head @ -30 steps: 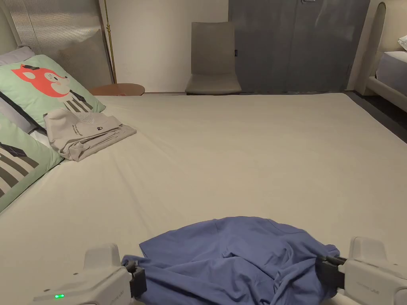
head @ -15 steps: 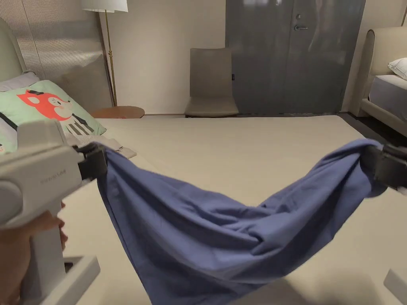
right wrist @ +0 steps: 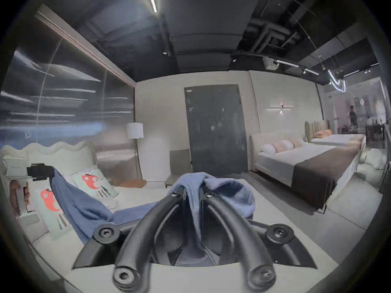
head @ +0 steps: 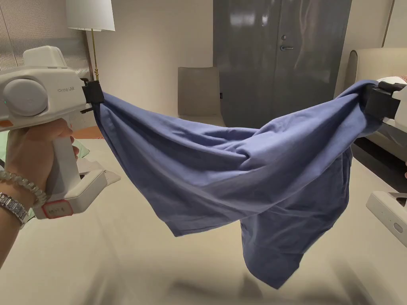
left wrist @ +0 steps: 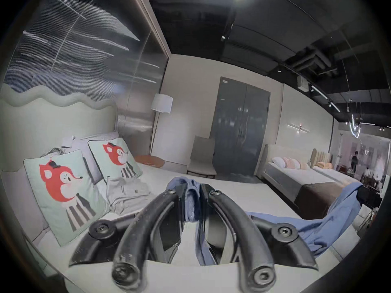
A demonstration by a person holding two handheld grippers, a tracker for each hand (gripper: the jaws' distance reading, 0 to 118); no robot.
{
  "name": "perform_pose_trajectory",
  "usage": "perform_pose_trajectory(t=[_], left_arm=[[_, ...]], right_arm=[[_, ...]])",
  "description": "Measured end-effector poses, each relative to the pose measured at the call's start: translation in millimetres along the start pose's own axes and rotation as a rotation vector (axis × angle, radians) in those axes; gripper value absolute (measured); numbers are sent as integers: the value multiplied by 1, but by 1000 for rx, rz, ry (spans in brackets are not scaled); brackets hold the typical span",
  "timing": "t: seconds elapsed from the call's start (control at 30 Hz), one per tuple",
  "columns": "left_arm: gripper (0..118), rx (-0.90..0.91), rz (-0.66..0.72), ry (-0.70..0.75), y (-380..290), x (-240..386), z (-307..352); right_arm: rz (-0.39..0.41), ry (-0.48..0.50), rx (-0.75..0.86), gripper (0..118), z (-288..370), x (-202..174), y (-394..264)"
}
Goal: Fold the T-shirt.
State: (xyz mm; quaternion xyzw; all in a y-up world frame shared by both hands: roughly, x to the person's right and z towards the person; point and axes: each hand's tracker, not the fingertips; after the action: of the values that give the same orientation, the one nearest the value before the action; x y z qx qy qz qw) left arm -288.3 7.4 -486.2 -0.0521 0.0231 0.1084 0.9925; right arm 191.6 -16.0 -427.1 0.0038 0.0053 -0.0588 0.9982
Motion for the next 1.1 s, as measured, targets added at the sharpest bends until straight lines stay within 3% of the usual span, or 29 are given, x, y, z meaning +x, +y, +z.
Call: perform_pose_trajectory(t=[0.2,0.5,0.77,0.9,1.03,1.1], left_arm=[[10,20,40,10,-15,0,-31],[10,-137,30,35,-92,-17,-39],[10,-344,2,46,-183,-44,25],[10,-444,-11,71,-233,-61,68],[10,-567,2,112,-281,-75,104],[10,-620,7,128,-301,-82,115]], right_arm=[[-6,-30,19,9,-33,7,-13],[5,-56,-144,9,-38,16,-90],[-3,-65,-323,9,29,26,-166],[33,-84,-412,9,74,28,-204],[-8,-109,-537,9,114,33,-242],[11,-120,-612,9,128,36,-261]])
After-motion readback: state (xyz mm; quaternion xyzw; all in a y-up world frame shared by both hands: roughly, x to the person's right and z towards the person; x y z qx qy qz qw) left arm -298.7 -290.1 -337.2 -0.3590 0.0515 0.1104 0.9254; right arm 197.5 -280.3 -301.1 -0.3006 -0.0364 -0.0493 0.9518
